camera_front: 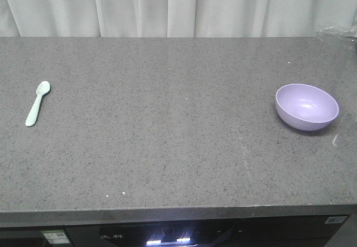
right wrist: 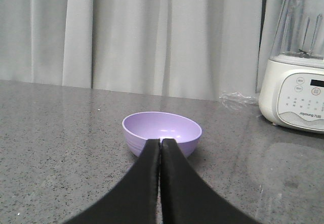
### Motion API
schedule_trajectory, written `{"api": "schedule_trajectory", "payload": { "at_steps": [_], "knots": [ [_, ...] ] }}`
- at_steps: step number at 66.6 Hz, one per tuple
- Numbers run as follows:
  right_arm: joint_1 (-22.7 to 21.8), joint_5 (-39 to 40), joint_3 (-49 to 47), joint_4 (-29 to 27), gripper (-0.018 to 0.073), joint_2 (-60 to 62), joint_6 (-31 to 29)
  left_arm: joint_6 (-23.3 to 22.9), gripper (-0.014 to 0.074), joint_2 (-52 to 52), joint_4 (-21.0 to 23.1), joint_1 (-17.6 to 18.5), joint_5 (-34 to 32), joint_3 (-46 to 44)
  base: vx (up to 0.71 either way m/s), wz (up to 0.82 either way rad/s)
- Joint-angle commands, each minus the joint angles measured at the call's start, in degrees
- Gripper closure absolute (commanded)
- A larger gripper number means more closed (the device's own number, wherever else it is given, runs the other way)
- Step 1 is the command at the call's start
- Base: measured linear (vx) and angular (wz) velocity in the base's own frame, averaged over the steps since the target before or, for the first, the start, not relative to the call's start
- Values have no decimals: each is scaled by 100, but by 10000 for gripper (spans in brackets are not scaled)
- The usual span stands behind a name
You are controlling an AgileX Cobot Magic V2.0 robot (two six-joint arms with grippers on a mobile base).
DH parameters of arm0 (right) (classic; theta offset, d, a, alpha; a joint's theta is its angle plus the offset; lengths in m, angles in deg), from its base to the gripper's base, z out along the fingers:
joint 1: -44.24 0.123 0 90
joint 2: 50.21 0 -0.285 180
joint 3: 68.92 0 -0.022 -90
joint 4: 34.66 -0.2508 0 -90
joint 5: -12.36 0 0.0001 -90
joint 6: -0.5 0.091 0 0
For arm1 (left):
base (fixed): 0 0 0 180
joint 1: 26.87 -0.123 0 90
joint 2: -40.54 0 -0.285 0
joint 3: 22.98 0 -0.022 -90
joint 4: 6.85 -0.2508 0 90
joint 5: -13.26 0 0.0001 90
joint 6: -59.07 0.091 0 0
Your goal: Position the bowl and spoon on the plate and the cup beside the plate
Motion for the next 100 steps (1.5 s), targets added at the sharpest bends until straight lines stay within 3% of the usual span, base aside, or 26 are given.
{"api": "schedule_trajectory", "payload": {
  "at_steps": [1,100],
  "knots": [
    [-24,429,17,54,562,52,3,-22,603,-85,24,49,-411,-45,4,0],
    [-24,429,17,54,562,52,3,-22,603,-85,24,49,-411,-45,3,0]
  ]
}}
